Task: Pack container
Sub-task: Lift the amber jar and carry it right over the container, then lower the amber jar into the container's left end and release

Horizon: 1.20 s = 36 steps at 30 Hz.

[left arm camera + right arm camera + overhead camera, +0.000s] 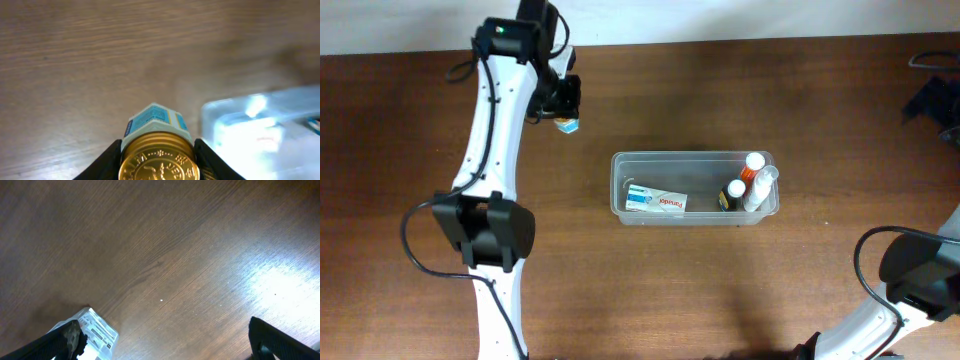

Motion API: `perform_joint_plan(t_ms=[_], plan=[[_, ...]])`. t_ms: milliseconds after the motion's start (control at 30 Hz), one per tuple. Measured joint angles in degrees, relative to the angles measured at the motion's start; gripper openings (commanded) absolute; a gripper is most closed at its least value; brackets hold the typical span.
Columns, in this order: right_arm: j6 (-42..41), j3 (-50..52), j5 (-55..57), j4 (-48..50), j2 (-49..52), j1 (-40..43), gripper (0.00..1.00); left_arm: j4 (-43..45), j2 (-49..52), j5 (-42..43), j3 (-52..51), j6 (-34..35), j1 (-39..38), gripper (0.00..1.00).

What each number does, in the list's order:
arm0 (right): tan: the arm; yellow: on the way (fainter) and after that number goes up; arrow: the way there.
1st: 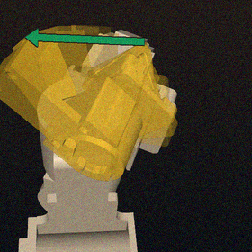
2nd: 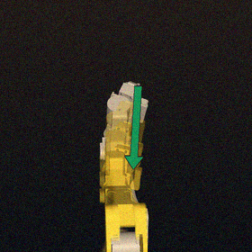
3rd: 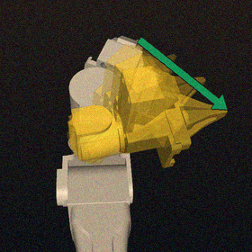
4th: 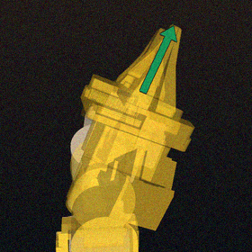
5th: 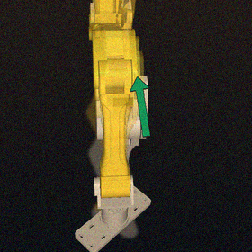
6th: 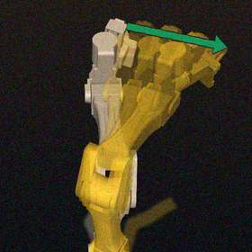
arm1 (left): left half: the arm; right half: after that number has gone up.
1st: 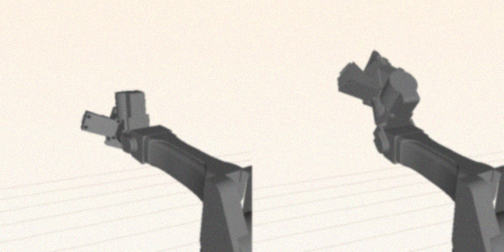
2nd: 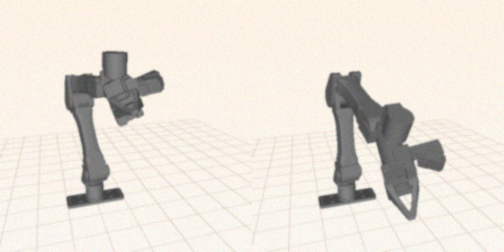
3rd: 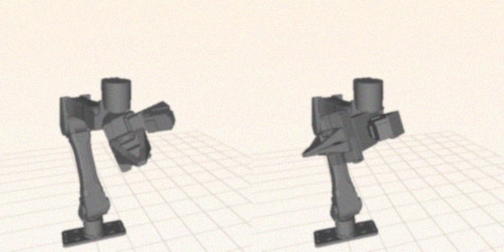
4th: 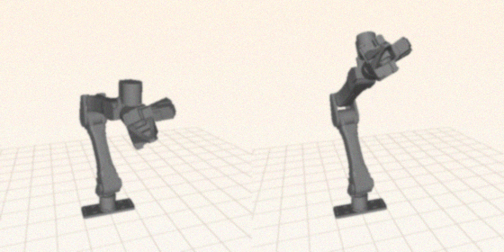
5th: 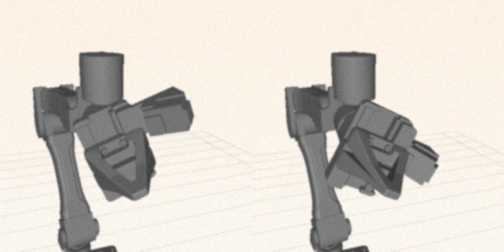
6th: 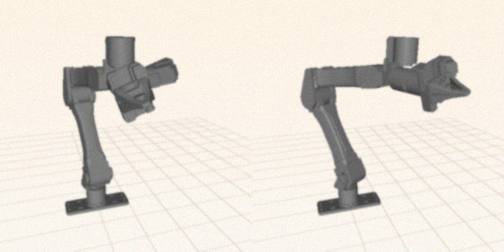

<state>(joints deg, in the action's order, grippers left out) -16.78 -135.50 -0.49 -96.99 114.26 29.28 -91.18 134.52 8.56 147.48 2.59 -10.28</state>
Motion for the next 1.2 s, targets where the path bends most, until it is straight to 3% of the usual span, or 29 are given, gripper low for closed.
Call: perform_joint_plan(t_ms=[233, 633, 900, 1200], plan=[[0.0, 0.0, 0.0, 0.0, 0.0, 0.0, 0.98, -5.3, 0.0, 6.2, 5.2, -3.1, -2.6, 0.33], [0.0, 0.0, 0.0, 0.0, 0.0, 0.0, 0.98, -5.4, 0.0, 9.7, 5.3, -5.0, -15.7, 0.34], [0.0, 0.0, 0.0, 0.0, 0.0, 0.0, 0.98, -5.3, 0.0, 3.5, 4.9, -4.9, -24.5, 0.35], [0.0, 0.0, 0.0, 0.0, 0.0, 0.0, 0.98, -5.2, 0.0, -2.4, -5.3, -2.7, -25.5, 0.35]])
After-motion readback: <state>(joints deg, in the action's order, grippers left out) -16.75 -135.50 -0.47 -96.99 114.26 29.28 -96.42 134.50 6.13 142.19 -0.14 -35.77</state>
